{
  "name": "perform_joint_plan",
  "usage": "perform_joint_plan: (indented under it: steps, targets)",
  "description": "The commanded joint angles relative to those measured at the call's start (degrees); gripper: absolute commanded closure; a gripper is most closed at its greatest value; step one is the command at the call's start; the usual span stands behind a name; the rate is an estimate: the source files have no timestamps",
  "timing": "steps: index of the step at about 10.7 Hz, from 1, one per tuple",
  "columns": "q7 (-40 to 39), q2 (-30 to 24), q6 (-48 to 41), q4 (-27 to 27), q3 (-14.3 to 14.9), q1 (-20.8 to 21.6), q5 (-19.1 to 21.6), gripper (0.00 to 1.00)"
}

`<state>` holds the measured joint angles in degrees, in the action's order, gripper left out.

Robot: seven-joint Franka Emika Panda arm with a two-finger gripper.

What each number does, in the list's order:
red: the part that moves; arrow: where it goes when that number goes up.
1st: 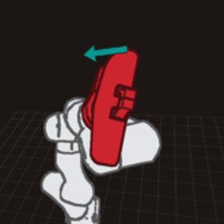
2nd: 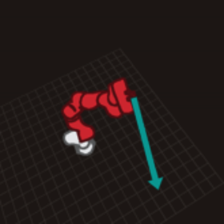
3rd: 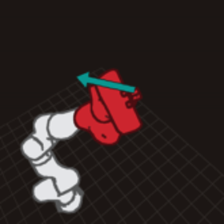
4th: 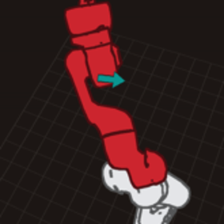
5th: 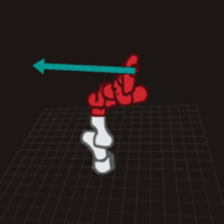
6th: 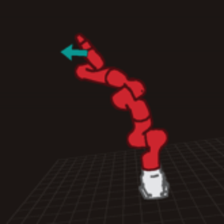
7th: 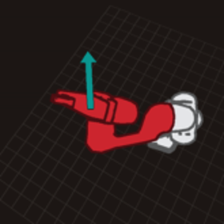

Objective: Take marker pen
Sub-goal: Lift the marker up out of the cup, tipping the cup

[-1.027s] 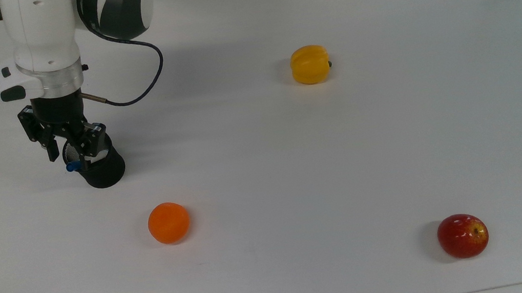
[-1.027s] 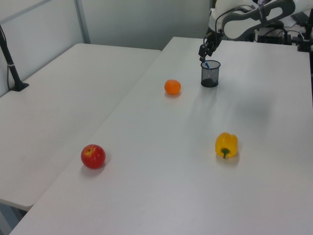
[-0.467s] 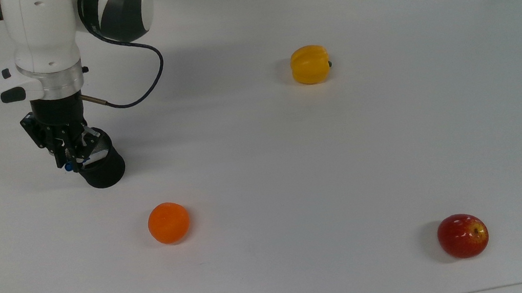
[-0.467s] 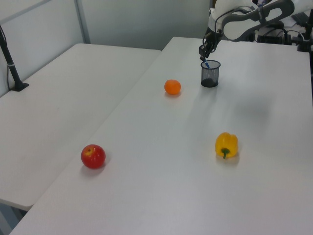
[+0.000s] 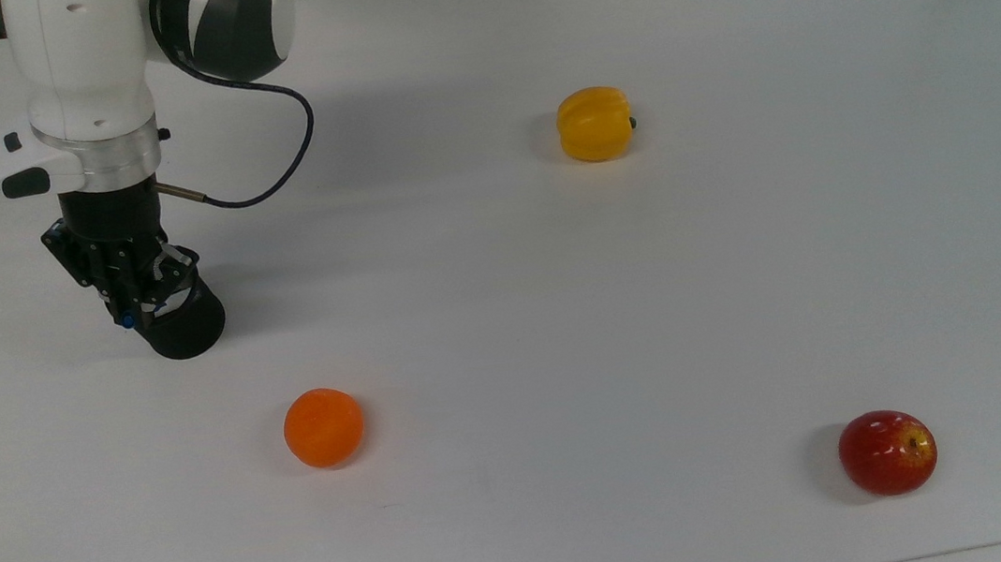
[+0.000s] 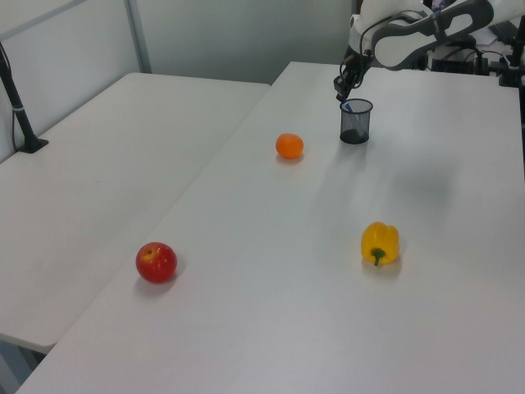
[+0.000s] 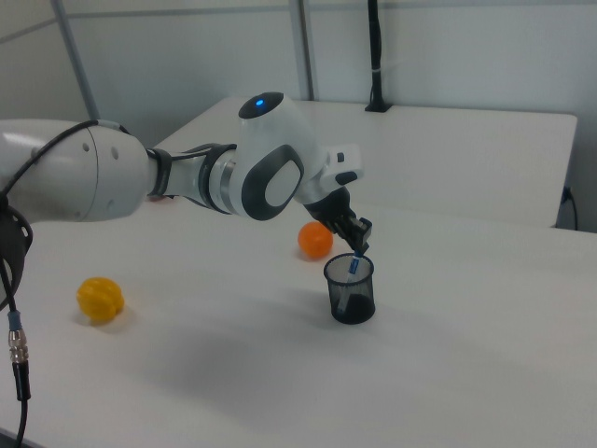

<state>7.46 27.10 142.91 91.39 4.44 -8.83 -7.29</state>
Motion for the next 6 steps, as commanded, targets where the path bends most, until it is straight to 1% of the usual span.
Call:
perform_joint_plan:
  steps: [1,5,6]
  targets:
    - [1.42,-1.69,1.41,-0.07,0.13,0.39,-0.27,0.87]
    - [1.16,-8.80,0.80,-0.16,0.13,0.39,-0.18,0.87]
    - [1.24,-10.30,0.62,-0.16,-0.31,0.47,-0.26,0.87]
